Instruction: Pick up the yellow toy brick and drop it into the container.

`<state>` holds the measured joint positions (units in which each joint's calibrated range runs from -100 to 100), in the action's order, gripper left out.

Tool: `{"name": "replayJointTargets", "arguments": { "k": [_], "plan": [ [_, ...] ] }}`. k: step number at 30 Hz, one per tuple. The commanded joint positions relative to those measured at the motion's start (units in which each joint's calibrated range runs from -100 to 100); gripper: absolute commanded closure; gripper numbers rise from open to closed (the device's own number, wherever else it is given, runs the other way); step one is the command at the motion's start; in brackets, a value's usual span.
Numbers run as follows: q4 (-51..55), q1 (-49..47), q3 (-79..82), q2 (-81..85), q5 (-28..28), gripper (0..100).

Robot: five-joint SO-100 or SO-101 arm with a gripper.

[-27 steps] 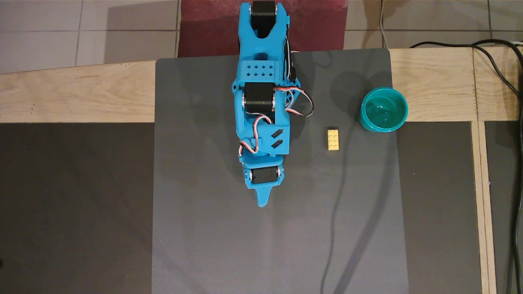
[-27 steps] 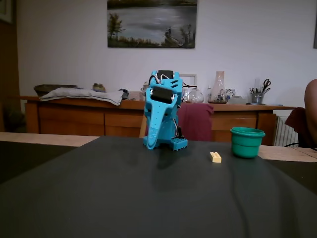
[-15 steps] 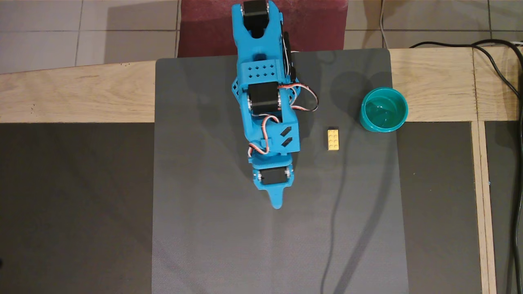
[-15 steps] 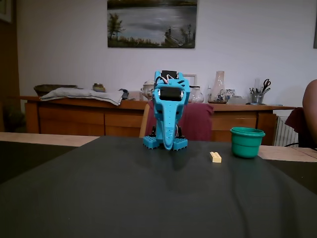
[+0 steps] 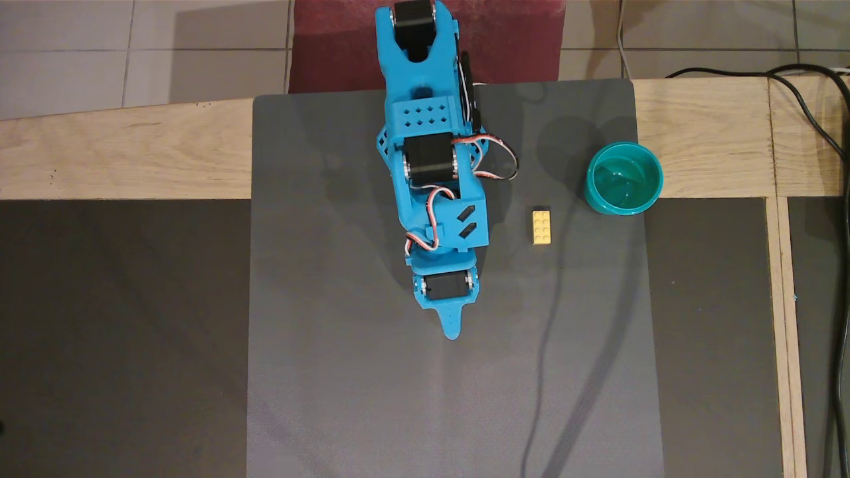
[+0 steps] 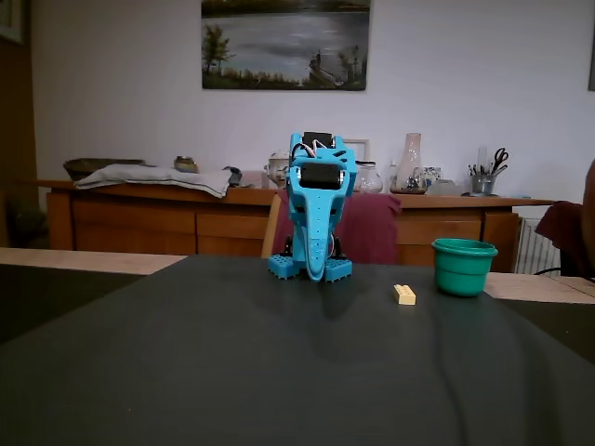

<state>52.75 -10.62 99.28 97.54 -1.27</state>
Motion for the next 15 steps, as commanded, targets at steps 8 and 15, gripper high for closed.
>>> {"name": "replayJointTargets", "arguments": {
  "k": [8, 15],
  "plan": [
    [-0.73, 0.21, 0.27, -0.23, -0.19, 100],
    [-0.82, -0.10, 0.27, -0.23, 0.01, 100]
  ]
}}
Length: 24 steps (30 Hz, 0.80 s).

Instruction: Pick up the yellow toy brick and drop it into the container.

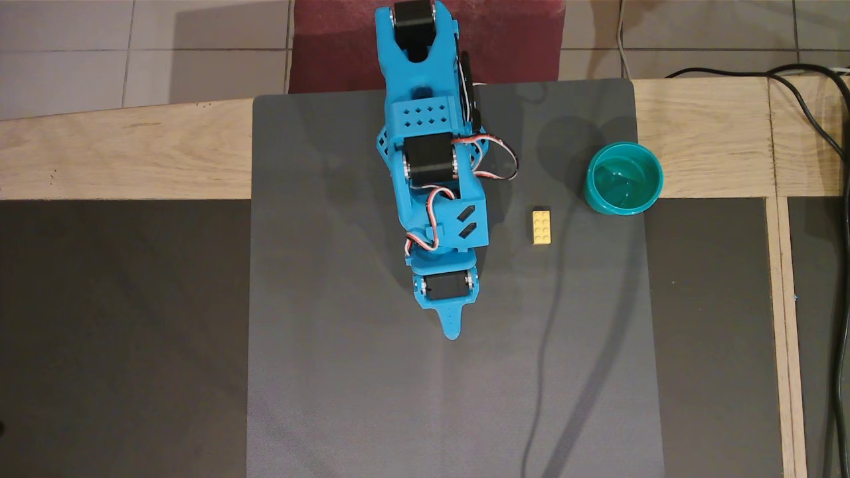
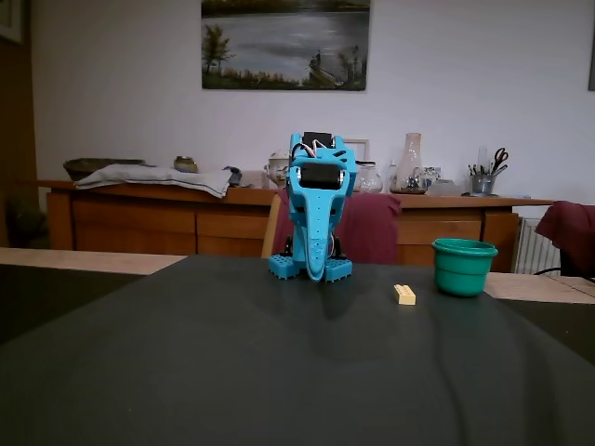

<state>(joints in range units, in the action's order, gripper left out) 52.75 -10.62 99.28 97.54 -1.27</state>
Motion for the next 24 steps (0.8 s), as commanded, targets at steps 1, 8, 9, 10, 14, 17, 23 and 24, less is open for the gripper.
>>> {"name": "replayJointTargets", "arguments": {
  "k": [1, 8, 9, 10, 14, 17, 23, 24],
  "plan": [
    [-0.82, -0.10, 0.27, -0.23, -0.14, 100],
    [0.69, -3.35, -3.52, -0.32, 2.73, 100],
    [1.40, -3.66, -4.60, -0.32, 3.78, 100],
    [4.16, -4.20, -8.12, -0.82, 6.55, 100],
    [14.91, -13.02, -19.13, -1.25, 10.78, 100],
    [20.51, -21.53, -24.64, -1.33, 12.09, 100],
    [23.88, -30.58, -25.36, -5.63, 16.11, 100],
    [23.71, -31.43, -25.45, -8.16, 16.32, 100]
  ]
}}
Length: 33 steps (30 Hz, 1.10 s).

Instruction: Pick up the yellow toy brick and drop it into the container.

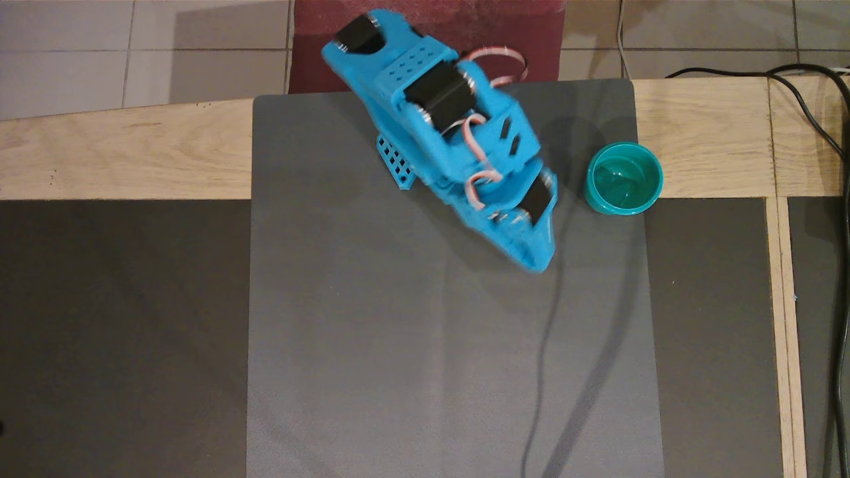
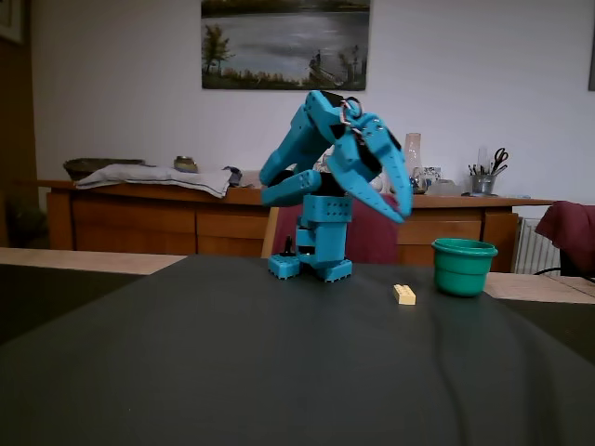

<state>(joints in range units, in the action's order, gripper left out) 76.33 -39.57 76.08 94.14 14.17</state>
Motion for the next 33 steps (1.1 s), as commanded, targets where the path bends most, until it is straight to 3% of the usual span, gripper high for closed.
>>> {"name": "replayJointTargets", "arguments": {
  "k": [1, 4, 10, 15, 27, 33],
  "plan": [
    [-1.83, -4.42, -3.87, -13.11, 0.93, 100],
    [-2.63, -6.81, -6.49, -21.12, 0.93, 100],
    [-7.69, -20.59, -9.83, -45.57, 0.78, 100],
    [-8.76, -24.22, -9.92, -52.06, 0.88, 100],
    [-8.76, -23.53, -10.55, -53.07, 6.01, 100],
    [-8.76, -15.17, -11.46, -53.16, 10.34, 100]
  ]
}}
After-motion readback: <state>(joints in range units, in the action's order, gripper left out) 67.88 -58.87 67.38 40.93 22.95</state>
